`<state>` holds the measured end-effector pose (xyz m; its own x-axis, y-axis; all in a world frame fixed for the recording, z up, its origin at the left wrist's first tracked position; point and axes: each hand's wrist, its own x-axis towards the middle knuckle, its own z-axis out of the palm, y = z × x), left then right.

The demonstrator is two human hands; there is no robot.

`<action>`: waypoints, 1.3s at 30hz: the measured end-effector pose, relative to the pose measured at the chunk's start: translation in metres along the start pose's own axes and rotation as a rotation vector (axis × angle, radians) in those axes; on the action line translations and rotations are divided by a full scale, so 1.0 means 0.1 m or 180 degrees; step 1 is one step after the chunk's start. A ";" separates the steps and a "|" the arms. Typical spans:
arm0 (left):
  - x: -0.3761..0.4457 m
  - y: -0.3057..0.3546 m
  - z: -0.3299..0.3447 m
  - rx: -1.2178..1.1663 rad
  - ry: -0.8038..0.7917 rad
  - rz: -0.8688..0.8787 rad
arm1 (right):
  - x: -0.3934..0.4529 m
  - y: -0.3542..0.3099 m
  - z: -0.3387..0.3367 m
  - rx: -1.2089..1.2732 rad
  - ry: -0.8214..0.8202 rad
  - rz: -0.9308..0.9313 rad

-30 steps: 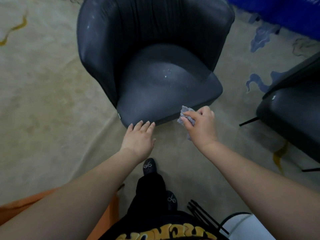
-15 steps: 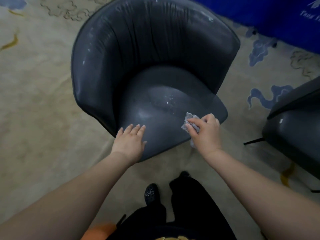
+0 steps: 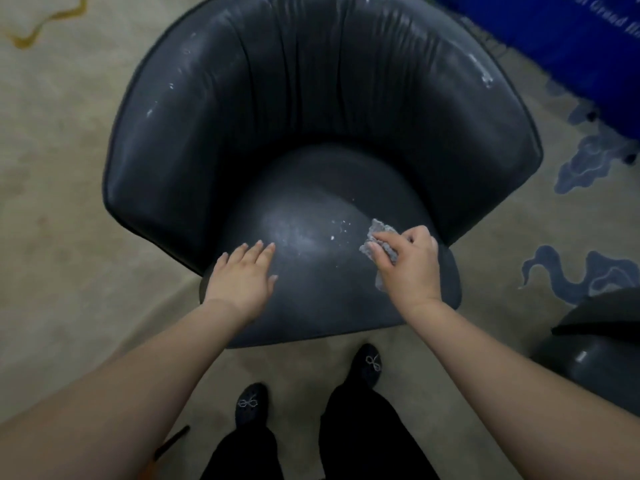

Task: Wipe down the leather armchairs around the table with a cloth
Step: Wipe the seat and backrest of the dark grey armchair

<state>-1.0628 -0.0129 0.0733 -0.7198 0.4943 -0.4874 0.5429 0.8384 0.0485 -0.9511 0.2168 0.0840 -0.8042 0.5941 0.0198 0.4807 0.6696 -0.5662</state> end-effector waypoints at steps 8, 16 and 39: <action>0.54 0.49 0.00 -0.0393 0.0097 -0.0322 | 0.66 0.46 -0.06 0.0089 -0.0187 -0.0281; 1.03 0.45 0.32 -0.0362 -0.0020 -0.0254 | 0.82 0.62 0.41 0.0417 -0.0233 -0.0036; 2.38 0.34 2.15 -0.0445 0.1363 -0.0439 | 1.62 1.37 2.38 0.0885 -0.0751 -0.1242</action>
<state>-1.1228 0.0835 -0.2281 -0.9108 0.4017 -0.0953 0.3873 0.9113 0.1399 -1.0991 0.2987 -0.1863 -0.9768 0.1866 0.1049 0.0451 0.6584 -0.7514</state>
